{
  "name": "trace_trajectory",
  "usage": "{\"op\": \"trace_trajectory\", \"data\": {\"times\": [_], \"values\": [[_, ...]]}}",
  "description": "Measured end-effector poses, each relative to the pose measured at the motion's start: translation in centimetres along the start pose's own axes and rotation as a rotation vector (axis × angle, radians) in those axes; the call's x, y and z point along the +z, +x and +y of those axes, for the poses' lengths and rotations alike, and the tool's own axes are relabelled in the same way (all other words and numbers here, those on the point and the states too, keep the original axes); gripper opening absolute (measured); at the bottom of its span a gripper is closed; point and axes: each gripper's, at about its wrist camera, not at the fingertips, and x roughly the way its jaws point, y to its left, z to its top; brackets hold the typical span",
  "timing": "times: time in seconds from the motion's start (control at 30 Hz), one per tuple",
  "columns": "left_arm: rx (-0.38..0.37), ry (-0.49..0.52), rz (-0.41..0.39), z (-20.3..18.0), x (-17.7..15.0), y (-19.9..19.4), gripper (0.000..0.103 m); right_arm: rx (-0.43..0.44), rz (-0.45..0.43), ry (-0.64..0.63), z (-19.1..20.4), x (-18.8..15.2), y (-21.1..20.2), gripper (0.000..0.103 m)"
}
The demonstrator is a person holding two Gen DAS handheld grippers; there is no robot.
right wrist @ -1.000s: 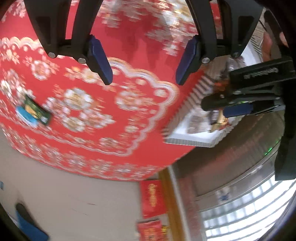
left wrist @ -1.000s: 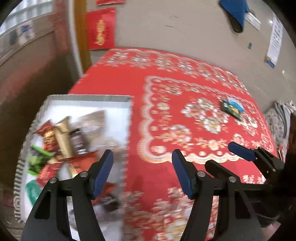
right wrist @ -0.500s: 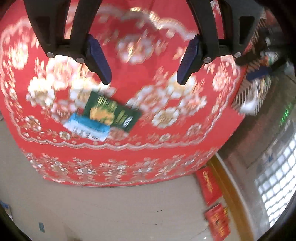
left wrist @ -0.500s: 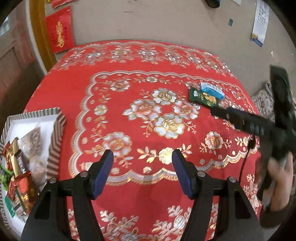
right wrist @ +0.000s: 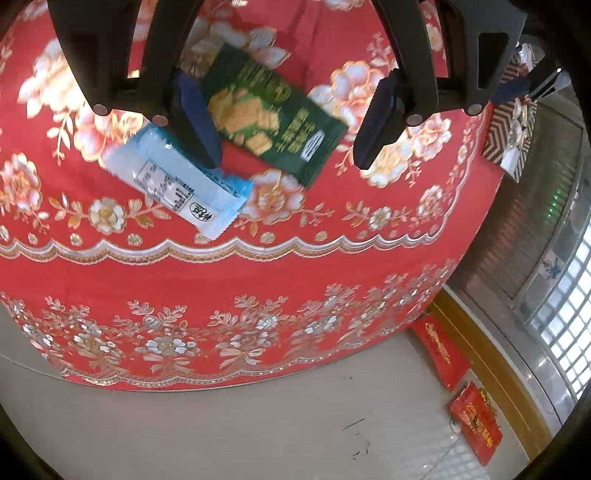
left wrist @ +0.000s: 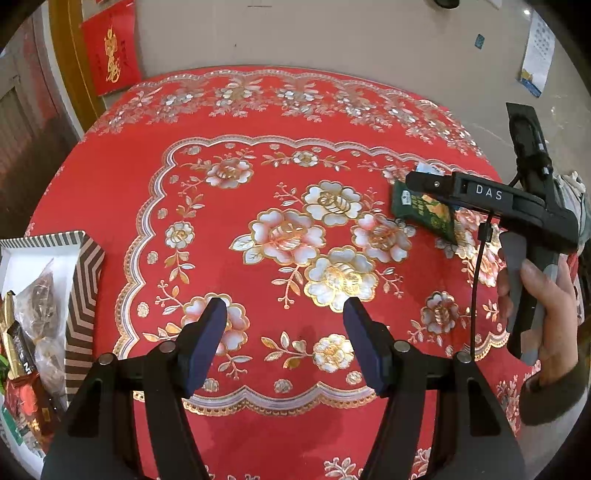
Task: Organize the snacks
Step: 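Move both tools back to the green cracker packet and blue-white packet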
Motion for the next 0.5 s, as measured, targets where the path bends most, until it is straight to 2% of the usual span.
{"op": "trace_trajectory", "data": {"times": [0.17, 0.23, 0.33, 0.5], "values": [[-0.004, -0.011, 0.011, 0.1, 0.0, 0.5, 0.065, 0.005, 0.034, 0.004, 0.1, -0.4, 0.3, 0.077], [-0.013, -0.016, 0.007, -0.1, 0.2, 0.6, 0.065, 0.082, 0.07, 0.04, 0.7, -1.9, -0.5, 0.077], [-0.021, -0.022, 0.006, -0.7, 0.5, 0.9, 0.065, 0.158, 0.093, 0.012, 2.3, -4.1, -2.1, 0.076], [-0.048, -0.009, 0.014, -3.3, 2.0, 1.8, 0.065, 0.026, -0.015, -0.011, 2.1, -5.5, -6.8, 0.079]]}}
